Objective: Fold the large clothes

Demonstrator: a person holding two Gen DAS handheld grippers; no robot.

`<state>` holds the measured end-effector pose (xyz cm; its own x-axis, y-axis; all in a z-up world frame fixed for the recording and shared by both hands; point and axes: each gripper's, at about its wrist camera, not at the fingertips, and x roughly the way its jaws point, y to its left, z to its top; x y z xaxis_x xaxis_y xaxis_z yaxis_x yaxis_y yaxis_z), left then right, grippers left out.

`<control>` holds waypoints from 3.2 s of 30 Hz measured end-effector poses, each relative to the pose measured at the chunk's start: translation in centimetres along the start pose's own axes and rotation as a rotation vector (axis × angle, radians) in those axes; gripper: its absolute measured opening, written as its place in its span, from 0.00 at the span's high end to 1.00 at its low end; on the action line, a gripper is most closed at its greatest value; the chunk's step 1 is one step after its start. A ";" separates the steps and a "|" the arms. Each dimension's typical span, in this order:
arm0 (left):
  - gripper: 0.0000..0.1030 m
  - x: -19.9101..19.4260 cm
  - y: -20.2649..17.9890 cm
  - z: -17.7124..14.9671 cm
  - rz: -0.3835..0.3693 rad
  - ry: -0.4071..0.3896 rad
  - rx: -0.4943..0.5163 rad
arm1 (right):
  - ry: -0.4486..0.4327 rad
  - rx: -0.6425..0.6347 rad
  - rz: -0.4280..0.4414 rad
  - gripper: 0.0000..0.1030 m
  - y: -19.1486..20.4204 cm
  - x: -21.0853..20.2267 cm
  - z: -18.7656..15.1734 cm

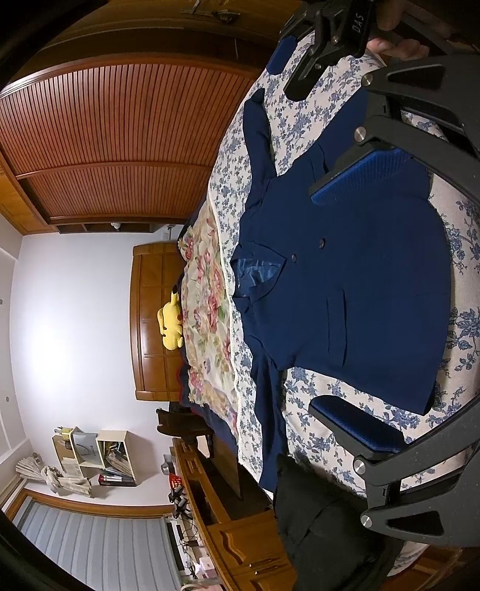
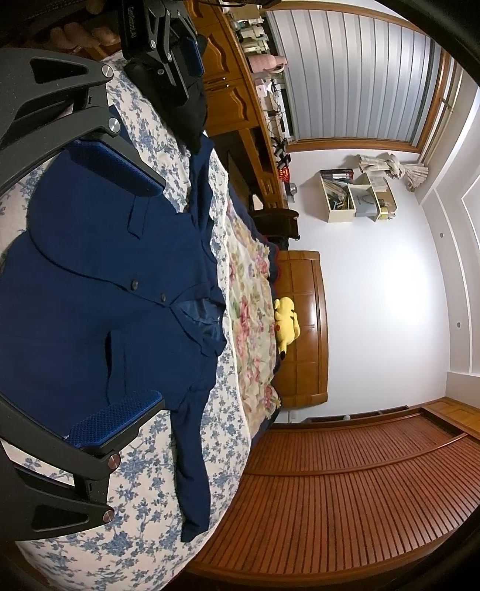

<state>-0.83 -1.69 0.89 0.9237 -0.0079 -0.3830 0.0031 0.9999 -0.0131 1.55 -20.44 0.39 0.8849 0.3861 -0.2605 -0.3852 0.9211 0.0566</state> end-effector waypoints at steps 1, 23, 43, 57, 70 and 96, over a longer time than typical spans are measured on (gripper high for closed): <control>0.00 0.2 0.3 -0.2 -0.002 0.002 -0.002 | 0.000 0.000 0.000 0.00 0.0 0.0 0.0; 0.00 2.7 3.4 -2.1 0.016 0.075 -0.044 | 0.083 -0.007 0.042 0.00 0.6 2.9 -0.8; 0.00 7.0 10.3 -6.0 0.132 0.194 -0.093 | 0.164 -0.040 0.116 0.00 2.5 10.8 0.2; 0.00 10.0 14.0 -5.6 0.171 0.238 -0.098 | 0.156 -0.084 0.166 0.00 3.1 16.2 2.4; 0.00 15.9 17.2 -3.4 0.161 0.331 -0.083 | 0.280 -0.229 0.191 0.00 5.1 24.6 1.7; 0.00 35.3 23.1 0.9 0.074 0.421 -0.188 | 0.488 -0.256 0.243 0.00 5.5 32.1 -2.2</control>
<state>32.16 21.09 -12.09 0.6827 0.0210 -0.7304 -0.1623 0.9790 -0.1236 27.22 -3.06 -9.80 0.5645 0.4609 -0.6848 -0.6663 0.7441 -0.0484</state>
